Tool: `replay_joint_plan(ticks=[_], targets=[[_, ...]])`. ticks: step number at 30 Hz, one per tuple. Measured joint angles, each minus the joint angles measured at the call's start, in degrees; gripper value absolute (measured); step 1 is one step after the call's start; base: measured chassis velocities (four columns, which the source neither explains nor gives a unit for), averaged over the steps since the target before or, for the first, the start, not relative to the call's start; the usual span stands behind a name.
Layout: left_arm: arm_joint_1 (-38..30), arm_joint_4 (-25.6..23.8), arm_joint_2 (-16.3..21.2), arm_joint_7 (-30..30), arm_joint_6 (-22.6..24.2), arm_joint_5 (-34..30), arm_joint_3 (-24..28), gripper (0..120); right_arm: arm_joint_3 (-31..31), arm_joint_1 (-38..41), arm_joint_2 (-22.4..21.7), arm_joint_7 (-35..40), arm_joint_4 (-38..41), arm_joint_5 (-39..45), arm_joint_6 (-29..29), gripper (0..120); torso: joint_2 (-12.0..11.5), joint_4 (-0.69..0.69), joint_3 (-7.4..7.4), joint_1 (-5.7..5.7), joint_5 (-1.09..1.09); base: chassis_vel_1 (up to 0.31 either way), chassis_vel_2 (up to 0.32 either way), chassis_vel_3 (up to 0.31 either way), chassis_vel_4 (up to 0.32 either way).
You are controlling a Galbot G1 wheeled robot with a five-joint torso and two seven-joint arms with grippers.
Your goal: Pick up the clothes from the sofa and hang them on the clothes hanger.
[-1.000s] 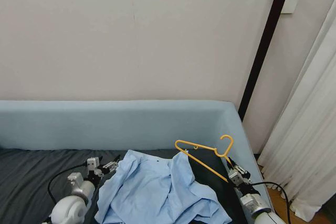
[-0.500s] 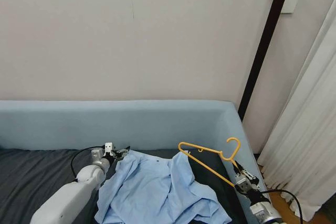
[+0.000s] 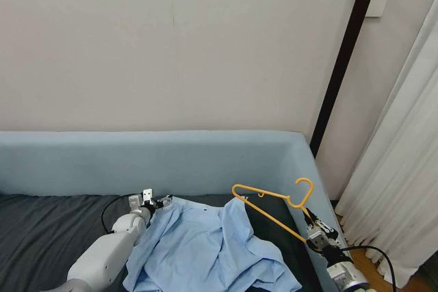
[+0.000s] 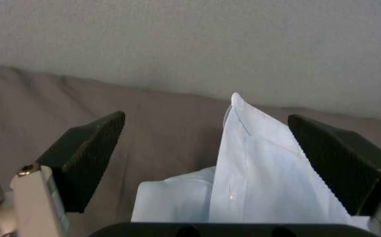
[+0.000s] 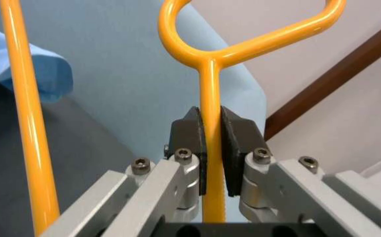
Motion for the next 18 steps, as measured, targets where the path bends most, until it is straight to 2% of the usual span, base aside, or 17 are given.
replay_joint_plan(ticks=[3,6,14,16,18], targets=[[-0.3,0.8,-0.8,0.2,0.2,0.2,-0.5,98,-0.5,0.5,-0.1,0.0,0.0,0.2,0.0,6,0.0,0.01,0.00,0.00,0.00,0.000,0.000,0.000,0.000],[-0.7,2.0,-2.1,0.1,0.9,0.5,-1.6,98,-1.0,0.9,-0.5,0.0,-0.1,0.4,0.0,6,0.0,-0.05,0.00,0.00,0.00,0.000,0.000,0.000,0.000],[-1.2,3.5,-3.4,0.1,2.0,2.0,-2.6,96,-1.1,1.0,-1.1,0.0,-0.1,0.9,0.1,6,0.0,-0.01,0.00,0.00,0.00,0.000,0.000,0.000,0.000],[-1.3,3.8,-3.6,0.2,2.0,2.3,-2.7,94,-1.0,1.0,-1.2,0.1,-0.1,1.1,0.1,6,0.0,-0.02,0.00,0.00,-0.01,0.000,0.000,0.000,0.000],[-1.6,4.7,-3.8,0.5,1.9,2.6,-2.8,84,-1.0,1.1,-1.3,0.1,-0.1,1.2,0.1,6,0.0,-0.02,0.00,0.00,0.00,0.000,0.000,0.000,0.000]])
